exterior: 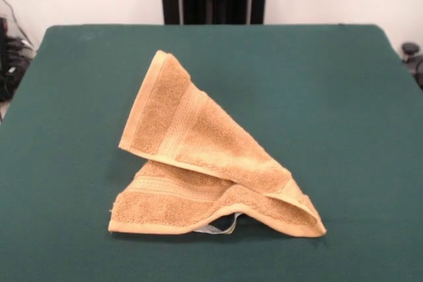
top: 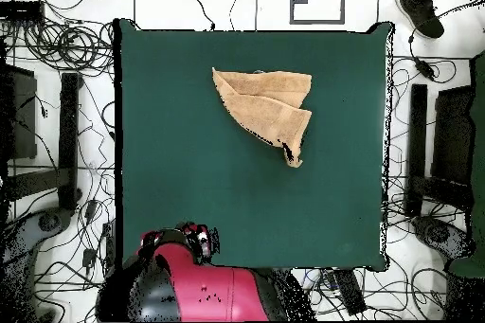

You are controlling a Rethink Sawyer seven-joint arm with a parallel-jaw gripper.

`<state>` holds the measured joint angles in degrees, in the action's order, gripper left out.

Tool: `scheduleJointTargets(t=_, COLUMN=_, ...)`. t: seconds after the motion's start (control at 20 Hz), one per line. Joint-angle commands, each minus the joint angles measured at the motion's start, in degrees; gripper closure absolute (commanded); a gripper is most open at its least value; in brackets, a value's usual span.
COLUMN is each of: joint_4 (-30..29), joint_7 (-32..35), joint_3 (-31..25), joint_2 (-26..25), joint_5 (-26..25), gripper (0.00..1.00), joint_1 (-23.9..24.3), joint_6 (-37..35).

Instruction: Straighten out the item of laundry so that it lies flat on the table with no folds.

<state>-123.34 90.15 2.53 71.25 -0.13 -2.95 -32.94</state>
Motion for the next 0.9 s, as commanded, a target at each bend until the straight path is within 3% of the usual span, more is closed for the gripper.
scheduleJointTargets(t=0.05, joint_4=-0.25, joint_7=14.3, joint_3=-0.03, joint_2=-2.85, joint_5=-0.22, gripper=1.0, joint_1=-3.71, joint_6=-3.25)
scheduleJointTargets(t=0.35, joint_4=0.04, joint_7=13.58, joint_3=0.51, joint_2=-3.53, joint_5=0.55, gripper=1.0, joint_1=-4.01, joint_6=-1.62)
scheduleJointTargets(t=0.9, joint_4=-17.93, joint_7=12.93, joint_3=4.01, joint_2=7.54, joint_5=2.2, gripper=1.0, joint_1=-8.43, joint_6=6.1)
